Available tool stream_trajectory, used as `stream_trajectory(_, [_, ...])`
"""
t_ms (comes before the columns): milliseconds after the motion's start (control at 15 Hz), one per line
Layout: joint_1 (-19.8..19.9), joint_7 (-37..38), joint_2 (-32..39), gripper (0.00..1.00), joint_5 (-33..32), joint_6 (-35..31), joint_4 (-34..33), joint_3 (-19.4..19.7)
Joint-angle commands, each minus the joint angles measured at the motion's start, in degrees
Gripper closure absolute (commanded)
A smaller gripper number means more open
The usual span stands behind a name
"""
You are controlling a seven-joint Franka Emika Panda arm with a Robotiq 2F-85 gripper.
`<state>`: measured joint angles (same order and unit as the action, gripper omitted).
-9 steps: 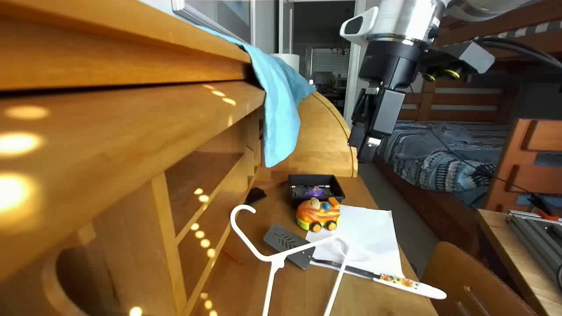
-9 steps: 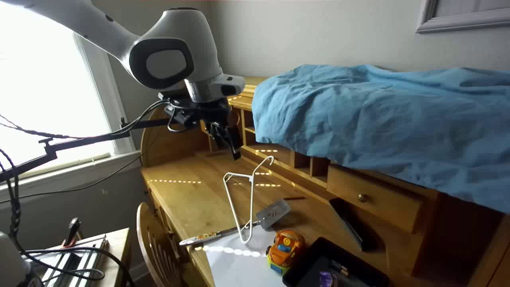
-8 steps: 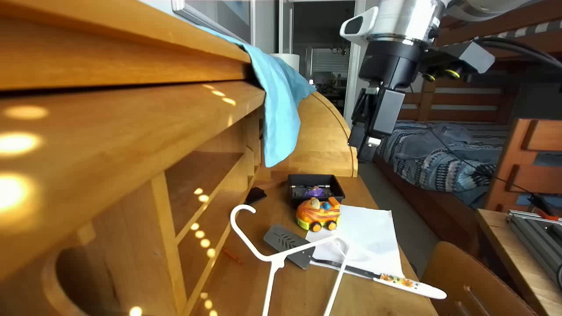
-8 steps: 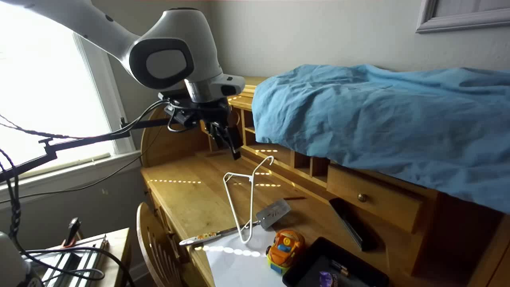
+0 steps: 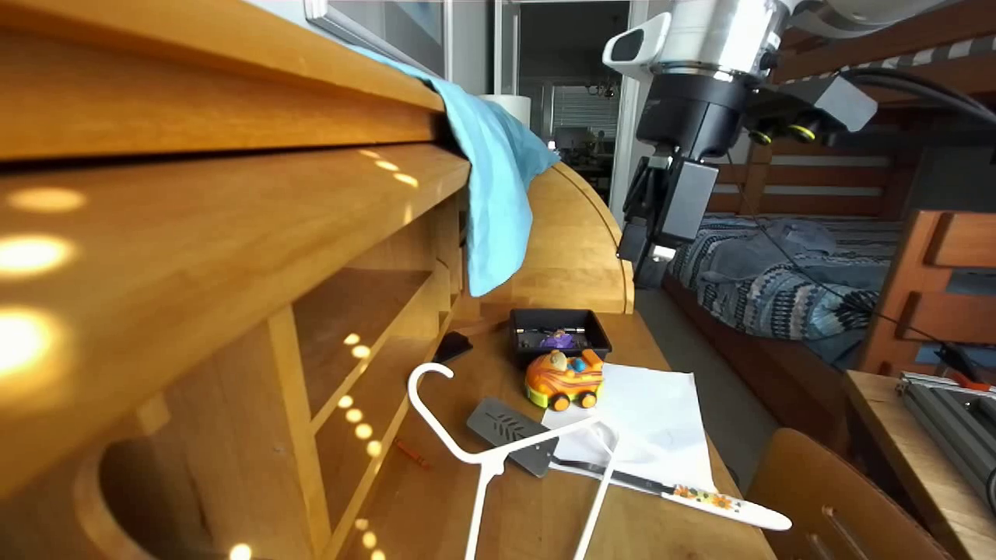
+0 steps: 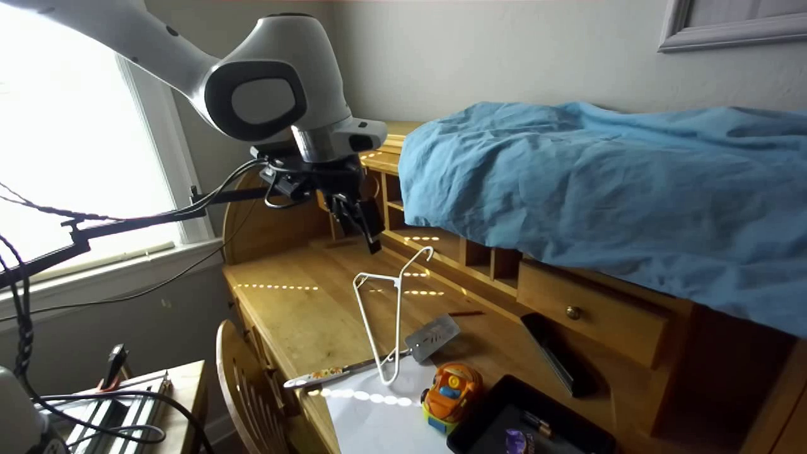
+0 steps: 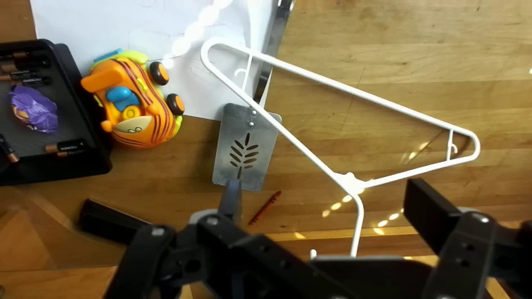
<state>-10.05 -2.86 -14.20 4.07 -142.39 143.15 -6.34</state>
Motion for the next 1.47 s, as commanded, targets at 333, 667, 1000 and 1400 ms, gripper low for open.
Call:
stream_trajectory(333, [14.0,26.9,1.6,0.00,-30.8,-8.0,3.4,-20.7])
stream_trajectory(667, [22.4,44.1,2.7,0.00,-54.3,-0.8,0.2,-33.1])
stream_trajectory(1000, [27.9,57.0,8.5,0.00,-77.0,12.9,-6.3,-42.7])
stream_trajectory(1400, [13.3,67.7,25.9,0.00,-95.8,30.6,-14.4,-33.1])
